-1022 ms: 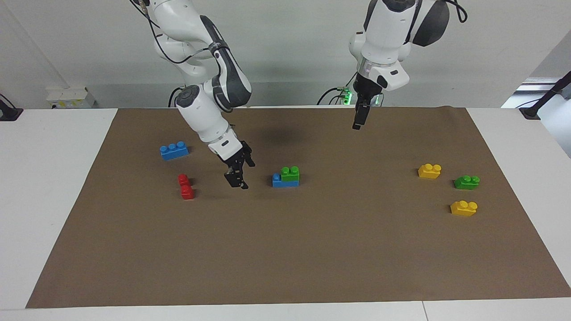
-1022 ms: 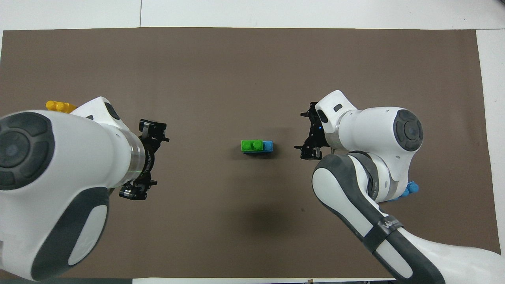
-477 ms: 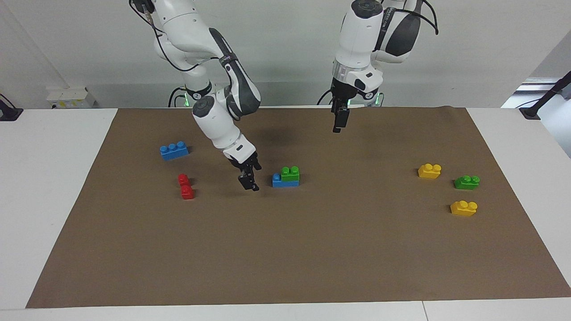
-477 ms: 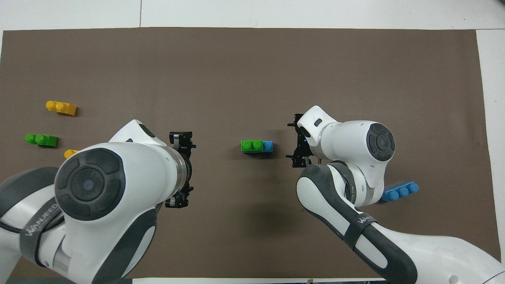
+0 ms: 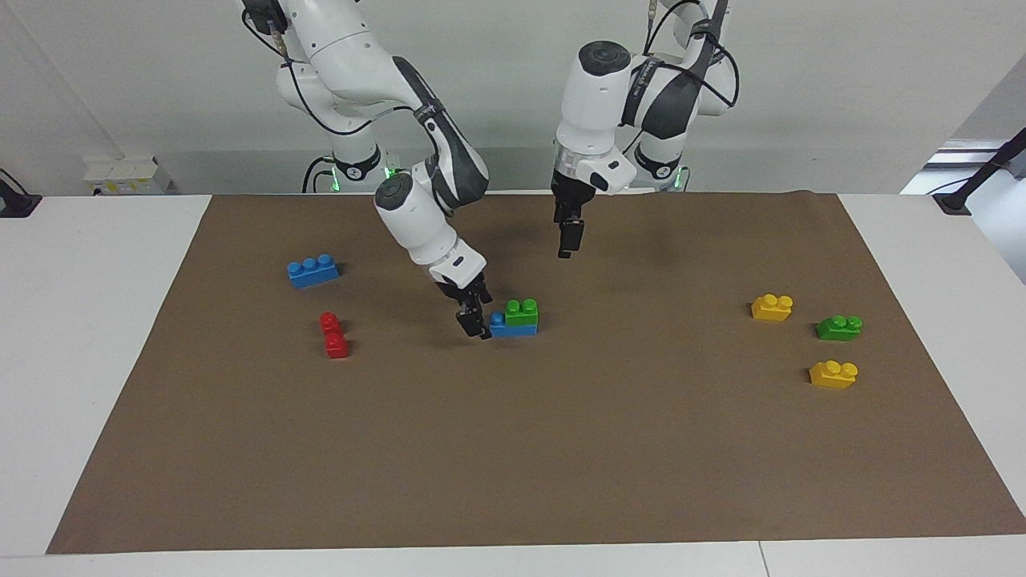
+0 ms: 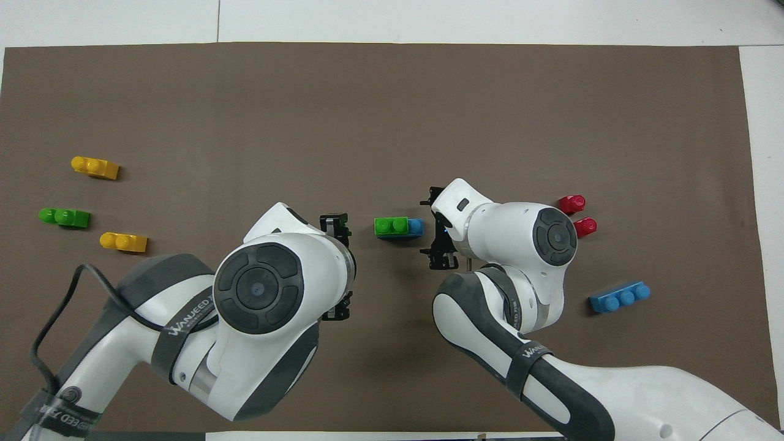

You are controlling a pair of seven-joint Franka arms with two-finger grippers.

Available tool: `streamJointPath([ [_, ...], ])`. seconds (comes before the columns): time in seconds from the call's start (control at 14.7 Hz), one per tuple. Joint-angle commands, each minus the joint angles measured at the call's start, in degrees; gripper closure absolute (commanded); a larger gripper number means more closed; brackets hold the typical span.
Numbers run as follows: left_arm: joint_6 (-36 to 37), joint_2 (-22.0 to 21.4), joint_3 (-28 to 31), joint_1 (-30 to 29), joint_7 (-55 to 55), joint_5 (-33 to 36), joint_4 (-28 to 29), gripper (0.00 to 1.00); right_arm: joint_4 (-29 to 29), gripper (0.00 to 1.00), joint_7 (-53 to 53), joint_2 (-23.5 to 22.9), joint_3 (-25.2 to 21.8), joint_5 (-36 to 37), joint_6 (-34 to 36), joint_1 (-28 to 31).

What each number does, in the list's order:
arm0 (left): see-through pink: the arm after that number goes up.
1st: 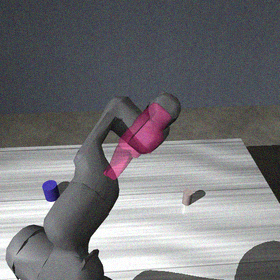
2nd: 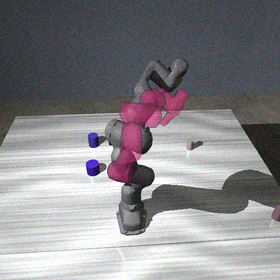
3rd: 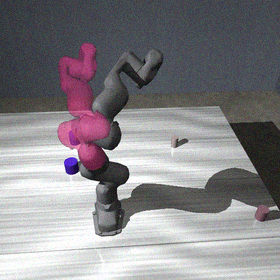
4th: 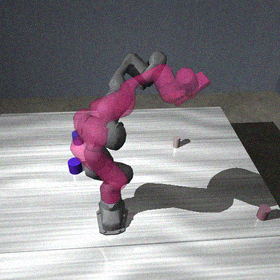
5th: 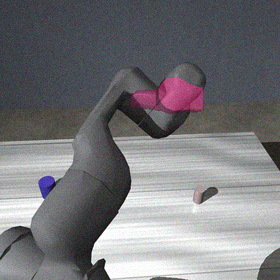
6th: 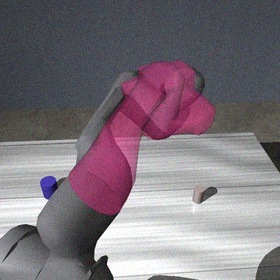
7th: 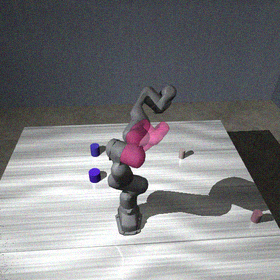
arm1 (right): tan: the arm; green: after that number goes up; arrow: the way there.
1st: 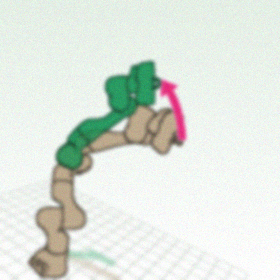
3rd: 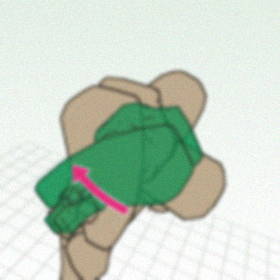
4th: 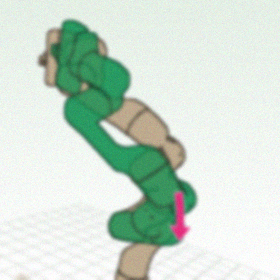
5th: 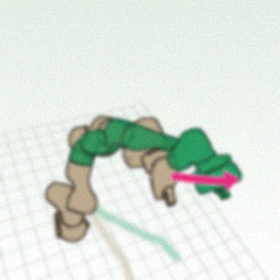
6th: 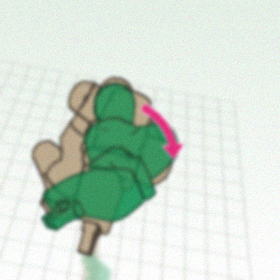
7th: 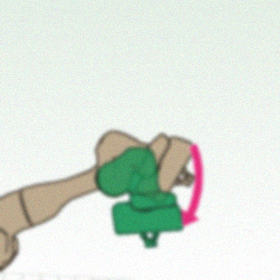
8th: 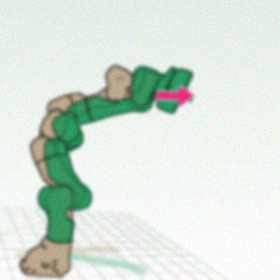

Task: Remove green block with left arm and hold with right
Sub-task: 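Grasp the green end with the left gripper while the right gripper grasps blue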

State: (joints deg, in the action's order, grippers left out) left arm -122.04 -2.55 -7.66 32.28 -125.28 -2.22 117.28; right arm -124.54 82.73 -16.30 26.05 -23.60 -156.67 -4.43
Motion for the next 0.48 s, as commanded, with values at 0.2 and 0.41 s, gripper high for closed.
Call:
streamJointPath([
  [0.2,-4.96,4.3,0.98,2.26,-5.14,-0.77,-0.73,0.0,-0.08,0.0,0.94,-0.31,0.5,-1.45,-1.01,0.3],
  [0.41,-5.05,7.9,0.98,2.26,-5.32,-0.77,-2.84,0.0,0.18,0.0,0.59,-2.16,0.5,-1.45,-3.98,-0.13],
])
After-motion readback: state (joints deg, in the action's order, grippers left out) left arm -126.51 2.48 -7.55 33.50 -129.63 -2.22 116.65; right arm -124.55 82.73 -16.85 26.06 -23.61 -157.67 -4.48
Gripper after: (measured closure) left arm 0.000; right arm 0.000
